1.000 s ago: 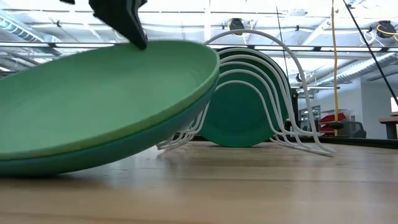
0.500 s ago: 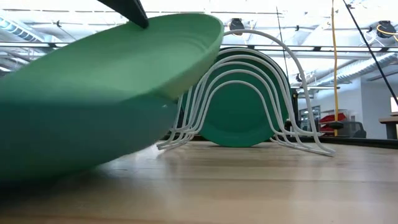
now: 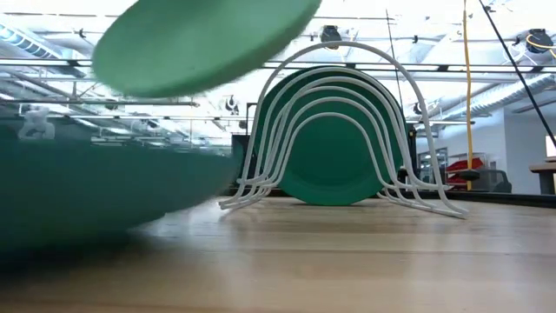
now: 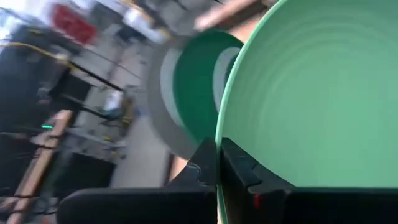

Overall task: Sort dishes
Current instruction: Put the light green plate into the dish rack

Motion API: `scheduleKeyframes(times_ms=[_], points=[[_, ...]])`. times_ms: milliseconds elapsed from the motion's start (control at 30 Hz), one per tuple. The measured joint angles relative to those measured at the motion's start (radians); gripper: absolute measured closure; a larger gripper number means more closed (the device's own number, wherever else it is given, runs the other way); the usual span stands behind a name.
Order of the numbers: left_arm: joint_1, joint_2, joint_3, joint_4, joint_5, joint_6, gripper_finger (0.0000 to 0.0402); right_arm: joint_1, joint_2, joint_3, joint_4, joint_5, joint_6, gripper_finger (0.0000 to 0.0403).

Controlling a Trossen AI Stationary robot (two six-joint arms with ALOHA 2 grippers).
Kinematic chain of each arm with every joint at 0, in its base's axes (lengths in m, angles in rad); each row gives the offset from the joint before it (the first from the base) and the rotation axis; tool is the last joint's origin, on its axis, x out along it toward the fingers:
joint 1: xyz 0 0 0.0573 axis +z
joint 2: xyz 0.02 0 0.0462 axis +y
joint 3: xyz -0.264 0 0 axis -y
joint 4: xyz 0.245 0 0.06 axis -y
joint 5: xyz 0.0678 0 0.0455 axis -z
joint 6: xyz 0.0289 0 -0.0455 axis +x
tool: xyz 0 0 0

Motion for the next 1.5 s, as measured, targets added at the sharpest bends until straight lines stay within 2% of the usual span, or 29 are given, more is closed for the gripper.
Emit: scheduleKeyframes(times_ms=[167, 267, 367, 467, 667, 800, 1067, 1233, 1400, 1500], points=[[-0.003, -0.053, 0.031, 0.061, -0.21, 0.078, 0.0401, 0.0, 0.0, 0.0, -0.005, 0.005, -0.01, 0.0216], [0.005, -0.072, 0.032, 0.165, -0.34, 0.157, 0.0401, 0.003, 0.0, 0.0, -0.033, 0.067, -0.013, 0.0216], [0.023, -0.07, 0.032, 0.27, -0.398, 0.248, 0.0401, 0.005, 0.0, 0.0, -0.056, 0.128, -0.018, 0.0216], [0.057, -0.051, 0.032, 0.351, -0.4, 0.298, 0.0401, 0.005, 0.0, 0.0, -0.064, 0.18, -0.019, 0.0216], [0.142, 0.021, 0.032, 0.41, -0.4, 0.303, 0.0401, 0.005, -0.001, 0.0, -0.081, 0.282, -0.016, 0.0216], [0.203, 0.081, 0.032, 0.479, -0.4, 0.33, 0.0401, 0.005, -0.001, 0.0, -0.089, 0.293, -0.01, 0.0216], [0.25, 0.136, 0.032, 0.868, -0.385, 0.653, 0.0401, 0.008, -0.002, 0.0, -0.137, 0.289, 0.06, 0.0216], [0.251, 0.137, 0.032, 1.001, -0.38, 0.794, 0.0401, 0.015, -0.003, 0.0, -0.203, 0.288, 0.127, 0.0216], [0.258, 0.154, 0.032, 0.951, -0.316, 0.701, 0.0401, 0.015, -0.003, 0.0, -0.239, 0.288, 0.168, 0.0216], [0.258, 0.19, 0.031, 0.92, -0.31, 0.668, 0.0401, 0.016, -0.003, 0.0, -0.244, 0.288, 0.172, 0.0216]])
